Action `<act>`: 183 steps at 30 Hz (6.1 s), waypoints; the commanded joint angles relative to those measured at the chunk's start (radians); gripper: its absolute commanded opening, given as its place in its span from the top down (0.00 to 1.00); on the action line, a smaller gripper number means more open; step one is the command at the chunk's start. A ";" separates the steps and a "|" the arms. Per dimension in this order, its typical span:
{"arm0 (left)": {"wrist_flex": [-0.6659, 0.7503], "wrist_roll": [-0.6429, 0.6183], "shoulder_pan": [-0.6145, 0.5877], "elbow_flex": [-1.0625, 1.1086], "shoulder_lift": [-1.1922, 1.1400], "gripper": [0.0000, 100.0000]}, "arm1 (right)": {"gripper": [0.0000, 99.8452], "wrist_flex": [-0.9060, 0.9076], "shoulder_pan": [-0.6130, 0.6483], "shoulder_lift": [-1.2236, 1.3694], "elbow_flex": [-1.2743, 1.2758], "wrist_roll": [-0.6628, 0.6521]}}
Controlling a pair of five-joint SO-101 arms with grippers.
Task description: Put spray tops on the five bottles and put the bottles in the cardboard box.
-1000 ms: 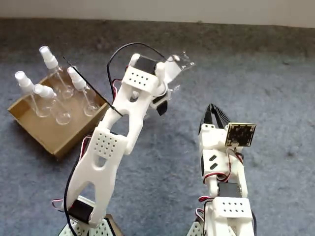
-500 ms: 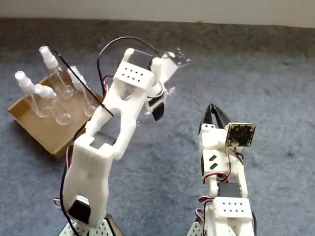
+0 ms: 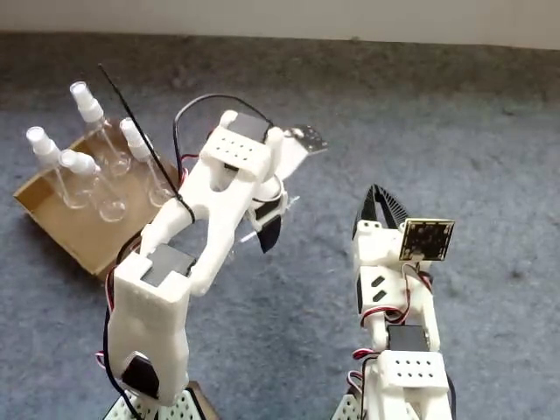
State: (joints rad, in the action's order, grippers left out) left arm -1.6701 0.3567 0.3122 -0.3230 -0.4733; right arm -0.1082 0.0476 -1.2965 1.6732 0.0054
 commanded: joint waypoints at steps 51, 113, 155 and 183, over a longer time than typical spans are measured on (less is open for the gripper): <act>0.373 0.259 0.028 0.223 0.005 0.78 | 1.00 0.002 0.012 -0.008 0.162 -0.014; -0.061 -0.026 0.019 0.412 1.296 0.88 | 1.00 0.008 0.131 -0.005 0.162 -0.009; 0.695 -0.218 -0.406 1.662 2.312 0.88 | 0.99 0.905 0.369 0.099 -0.636 0.316; 0.700 -0.356 -0.541 1.664 2.302 0.87 | 0.71 0.911 0.498 1.264 -1.541 0.706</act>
State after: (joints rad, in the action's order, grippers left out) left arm -0.9966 0.0069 -0.2110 1.3464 1.8174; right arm 0.7986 0.5355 -0.0767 0.2816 0.6483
